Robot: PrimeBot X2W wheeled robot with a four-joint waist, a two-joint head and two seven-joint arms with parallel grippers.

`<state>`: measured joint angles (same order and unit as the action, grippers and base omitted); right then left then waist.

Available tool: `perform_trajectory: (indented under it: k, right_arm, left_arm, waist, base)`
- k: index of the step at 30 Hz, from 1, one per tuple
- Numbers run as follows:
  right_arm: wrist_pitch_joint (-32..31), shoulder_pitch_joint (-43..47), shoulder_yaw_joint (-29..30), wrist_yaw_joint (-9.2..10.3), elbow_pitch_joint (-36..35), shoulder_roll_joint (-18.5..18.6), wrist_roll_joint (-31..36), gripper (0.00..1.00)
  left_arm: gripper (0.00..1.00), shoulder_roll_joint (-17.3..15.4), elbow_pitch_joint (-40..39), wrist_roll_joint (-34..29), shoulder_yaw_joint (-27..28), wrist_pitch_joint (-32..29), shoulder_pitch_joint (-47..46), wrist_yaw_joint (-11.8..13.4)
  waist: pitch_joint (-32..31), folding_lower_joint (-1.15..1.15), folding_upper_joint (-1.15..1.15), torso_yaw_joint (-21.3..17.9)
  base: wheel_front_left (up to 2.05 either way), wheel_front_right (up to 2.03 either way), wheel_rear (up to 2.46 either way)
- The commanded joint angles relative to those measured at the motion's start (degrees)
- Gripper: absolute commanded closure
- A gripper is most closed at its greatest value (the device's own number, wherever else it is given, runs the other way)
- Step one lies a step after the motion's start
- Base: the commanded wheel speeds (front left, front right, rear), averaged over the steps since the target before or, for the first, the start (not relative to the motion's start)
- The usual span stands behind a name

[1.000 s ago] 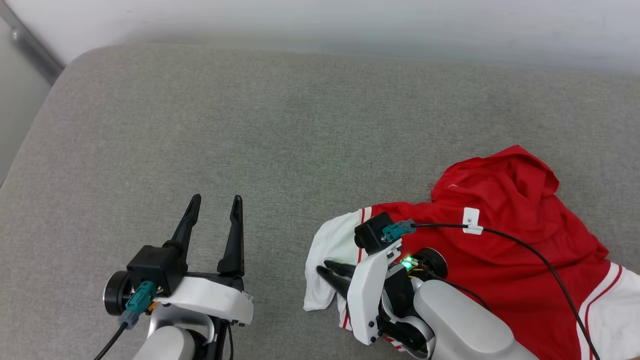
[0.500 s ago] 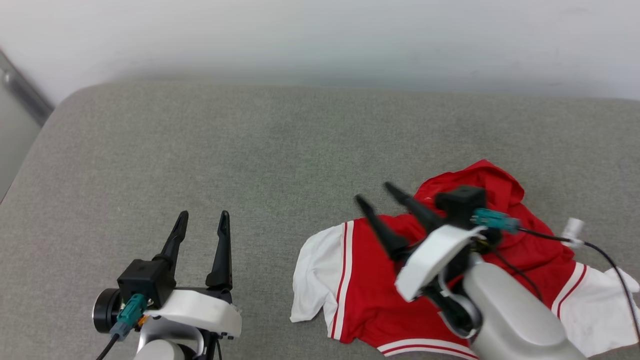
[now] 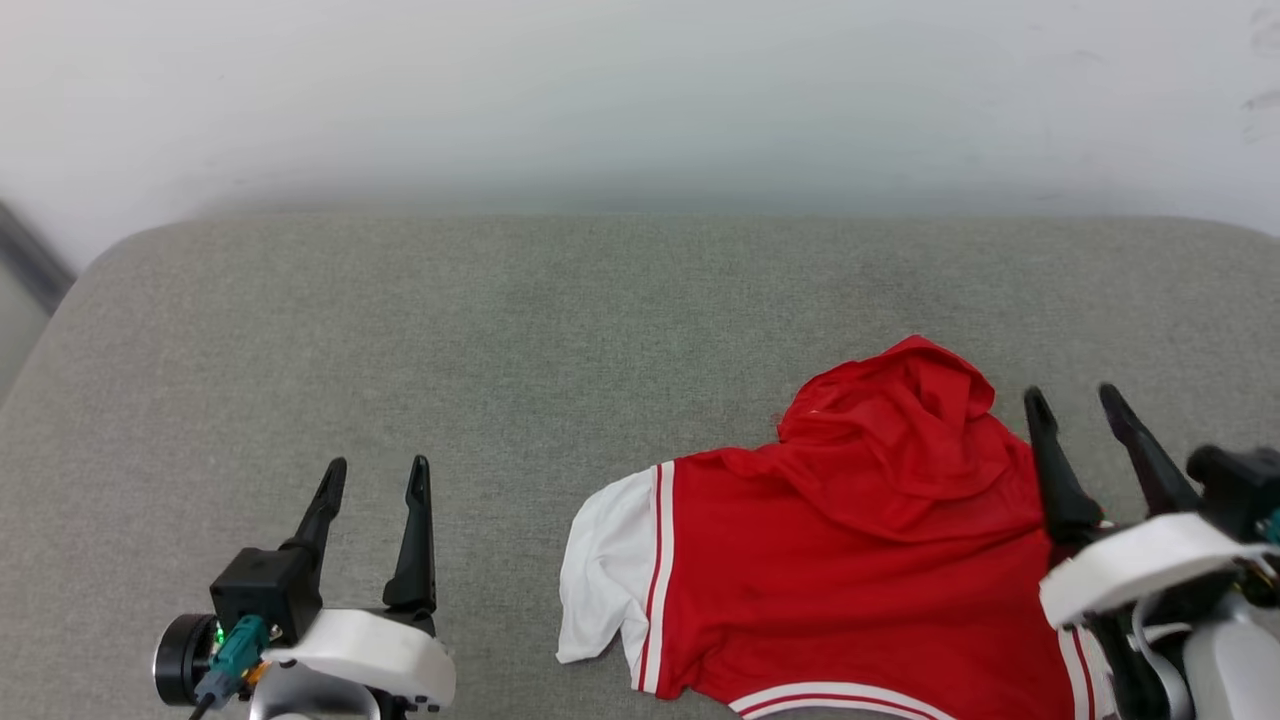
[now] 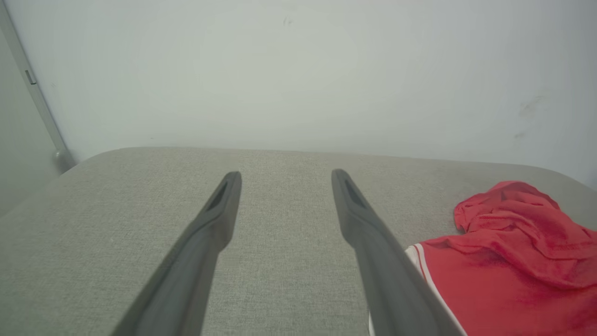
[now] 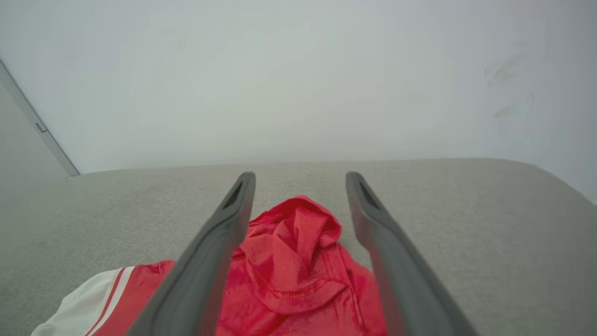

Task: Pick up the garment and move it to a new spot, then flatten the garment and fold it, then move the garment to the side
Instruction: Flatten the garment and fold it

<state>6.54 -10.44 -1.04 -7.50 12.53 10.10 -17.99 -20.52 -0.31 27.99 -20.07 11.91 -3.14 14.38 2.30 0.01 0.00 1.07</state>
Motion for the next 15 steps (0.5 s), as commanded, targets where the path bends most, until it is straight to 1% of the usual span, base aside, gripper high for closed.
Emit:
perform_trajectory:
  k: [1,3,6,7,10,15]
  right_arm:
    - [-1.4,2.6,1.6,0.02,-2.6,-1.0,1.3,0.00]
    - [-3.6,5.9,3.6,0.02,-7.3,-2.1,3.0,0.00]
    - [-6.6,10.0,4.7,0.02,-13.5,-3.4,4.7,0.00]
    - [-6.6,10.0,4.7,0.02,-13.5,-3.4,4.7,0.00]
    - [-8.6,13.2,4.6,0.02,-18.2,-4.6,5.5,0.00]
    - [-11.1,16.9,3.4,0.02,-23.7,-6.0,6.3,0.00]
  left_arm:
    - [0.00,-0.2,-0.2,0.2,-0.1,-0.2,1.0,0.3]
    - [0.00,-0.4,-0.3,0.3,-0.2,-0.6,1.6,0.5]
    - [0.00,-0.7,-0.6,0.4,-0.2,-1.1,2.3,0.8]
    - [0.00,-0.7,-0.6,0.4,-0.2,-1.1,2.3,0.8]
    - [0.00,-1.1,-0.9,0.6,-0.4,-1.9,2.8,0.8]
    - [0.00,-2.2,-1.5,1.0,-1.1,-4.9,1.3,-0.2]
  waist:
    - [-0.6,-0.01,0.00,-0.4]
    - [-1.1,-0.01,0.00,-0.8]
    - [-1.6,-0.01,0.00,-1.4]
    - [-1.6,-0.01,0.00,-1.4]
    - [-2.0,-0.01,0.00,-1.9]
    - [-2.5,-0.01,0.00,-2.8]
  base:
    - [0.00,0.00,0.00]
    - [0.00,0.00,0.00]
    - [0.00,0.00,0.00]
    - [0.00,0.00,0.00]
    - [0.00,0.00,0.00]
    - [0.00,0.00,0.00]
